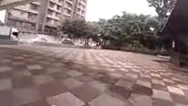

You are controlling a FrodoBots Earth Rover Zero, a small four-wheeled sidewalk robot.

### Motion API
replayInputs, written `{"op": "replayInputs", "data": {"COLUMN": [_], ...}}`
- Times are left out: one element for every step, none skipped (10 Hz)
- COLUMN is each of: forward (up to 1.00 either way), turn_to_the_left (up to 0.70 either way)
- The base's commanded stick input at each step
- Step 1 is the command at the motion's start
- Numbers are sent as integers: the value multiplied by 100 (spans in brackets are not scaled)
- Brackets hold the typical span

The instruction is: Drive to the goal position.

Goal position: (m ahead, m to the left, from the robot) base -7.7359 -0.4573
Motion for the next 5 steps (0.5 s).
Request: {"op": "replayInputs", "data": {"forward": [70,70,70,70,70], "turn_to_the_left": [27,27,27,27,27]}}
